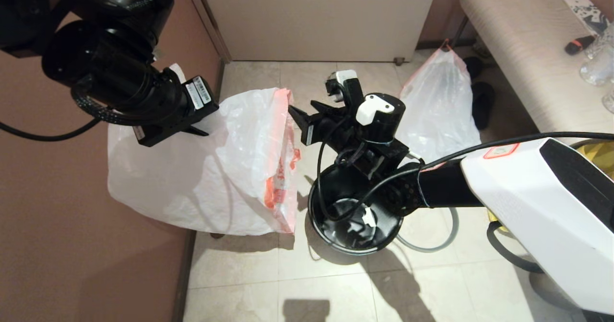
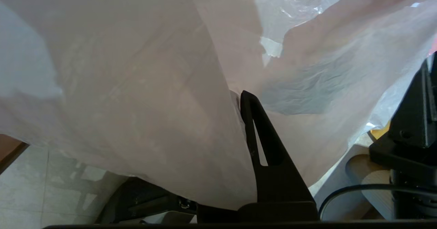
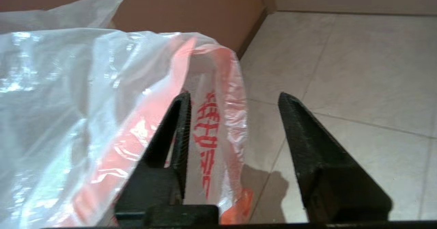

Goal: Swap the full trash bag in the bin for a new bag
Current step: Put the new garbage bag on the trash can

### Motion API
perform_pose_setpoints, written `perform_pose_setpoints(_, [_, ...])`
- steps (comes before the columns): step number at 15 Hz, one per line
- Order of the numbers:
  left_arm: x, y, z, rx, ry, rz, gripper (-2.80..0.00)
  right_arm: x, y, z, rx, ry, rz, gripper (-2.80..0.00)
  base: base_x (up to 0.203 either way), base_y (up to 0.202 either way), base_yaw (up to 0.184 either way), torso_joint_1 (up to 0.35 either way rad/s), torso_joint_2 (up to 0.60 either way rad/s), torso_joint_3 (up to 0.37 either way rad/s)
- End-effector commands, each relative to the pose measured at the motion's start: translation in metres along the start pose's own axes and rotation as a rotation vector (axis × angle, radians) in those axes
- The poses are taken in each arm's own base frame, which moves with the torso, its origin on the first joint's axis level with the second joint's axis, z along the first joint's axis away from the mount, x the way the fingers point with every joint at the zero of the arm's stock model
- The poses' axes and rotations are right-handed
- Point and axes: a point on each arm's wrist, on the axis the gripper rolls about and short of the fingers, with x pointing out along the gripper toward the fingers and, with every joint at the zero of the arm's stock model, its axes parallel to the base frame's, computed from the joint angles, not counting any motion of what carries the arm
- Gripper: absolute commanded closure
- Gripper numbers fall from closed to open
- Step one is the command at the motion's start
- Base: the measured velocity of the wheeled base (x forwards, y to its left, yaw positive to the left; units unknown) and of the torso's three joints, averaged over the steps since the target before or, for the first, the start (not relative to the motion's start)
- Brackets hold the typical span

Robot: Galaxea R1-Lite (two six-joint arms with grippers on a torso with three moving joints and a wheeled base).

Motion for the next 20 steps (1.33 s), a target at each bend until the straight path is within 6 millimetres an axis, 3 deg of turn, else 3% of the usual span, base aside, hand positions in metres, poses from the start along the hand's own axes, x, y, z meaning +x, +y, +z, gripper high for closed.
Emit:
perform_pose_setpoints(1, [0.0, 0.001, 0.0, -0.005, 0.002, 0.005, 0.0, -0.003, 0.003, 0.008, 0.012, -0.006, 0.006, 0.0, 0.0, 0.0, 0.0, 0.0, 0.0, 0.0])
perform_pose_setpoints(6, [-0.005, -0.001, -0.003, 0.004, 0.005, -0.009, 0.0, -0.029, -0.004, 0.014, -0.011, 0.226, -0.02, 0.0, 0.0, 0.0, 0.0, 0.0, 0.0, 0.0])
perform_pose_setpoints(11, [-0.009, 0.0, -0.004, 0.012, 0.011, -0.003, 0.0, -0.057, -0.018, 0.001, -0.078, 0.347, -0.024, 0.0, 0.0, 0.0, 0.0, 0.0, 0.0, 0.0])
perform_pose_setpoints(12, [-0.009, -0.001, -0.004, 0.013, 0.012, -0.003, 0.0, -0.062, -0.019, 0.003, -0.074, 0.356, -0.012, -2.8, 0.0, 0.0, 0.0, 0.0, 0.0, 0.0])
perform_pose_setpoints(17, [-0.01, -0.001, -0.005, 0.014, 0.012, -0.006, 0.0, -0.102, -0.024, 0.012, 0.006, 0.424, 0.188, -2.8, 0.0, 0.0, 0.0, 0.0, 0.0, 0.0])
perform_pose_setpoints(20, [-0.012, -0.003, -0.008, 0.02, 0.017, -0.013, 0.0, -0.104, -0.023, 0.008, 0.029, 0.434, 0.232, -2.8, 0.0, 0.0, 0.0, 0.0, 0.0, 0.0])
